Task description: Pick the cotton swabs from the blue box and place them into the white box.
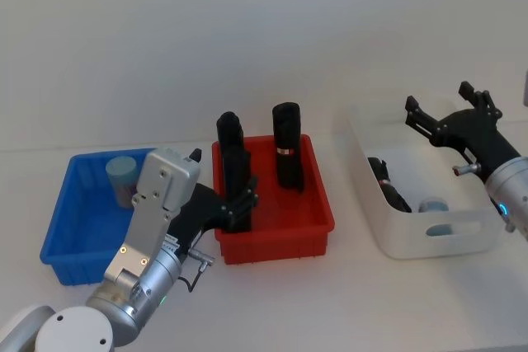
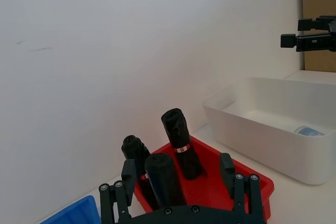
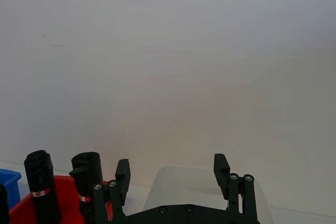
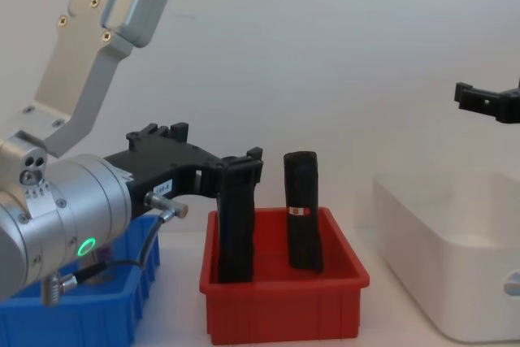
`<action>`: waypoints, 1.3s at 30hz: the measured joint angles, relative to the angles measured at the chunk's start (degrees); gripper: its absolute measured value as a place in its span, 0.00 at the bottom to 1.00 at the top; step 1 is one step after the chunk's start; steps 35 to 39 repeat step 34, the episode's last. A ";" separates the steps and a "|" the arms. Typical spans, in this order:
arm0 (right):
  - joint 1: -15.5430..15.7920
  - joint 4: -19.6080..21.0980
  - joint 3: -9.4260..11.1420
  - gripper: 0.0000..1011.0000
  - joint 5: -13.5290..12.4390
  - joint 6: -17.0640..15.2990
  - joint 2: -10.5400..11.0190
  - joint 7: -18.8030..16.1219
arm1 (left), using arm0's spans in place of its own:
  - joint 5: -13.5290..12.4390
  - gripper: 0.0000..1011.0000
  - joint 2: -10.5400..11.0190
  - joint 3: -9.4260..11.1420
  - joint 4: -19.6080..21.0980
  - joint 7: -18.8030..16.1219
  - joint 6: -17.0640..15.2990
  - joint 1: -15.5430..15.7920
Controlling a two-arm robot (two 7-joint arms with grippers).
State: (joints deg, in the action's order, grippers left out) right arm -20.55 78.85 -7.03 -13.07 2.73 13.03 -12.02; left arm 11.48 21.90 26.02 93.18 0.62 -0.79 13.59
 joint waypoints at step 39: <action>0.11 -0.11 0.07 0.99 -0.04 0.60 0.02 0.00 | 0.00 0.99 0.00 0.00 0.00 0.00 0.00 0.00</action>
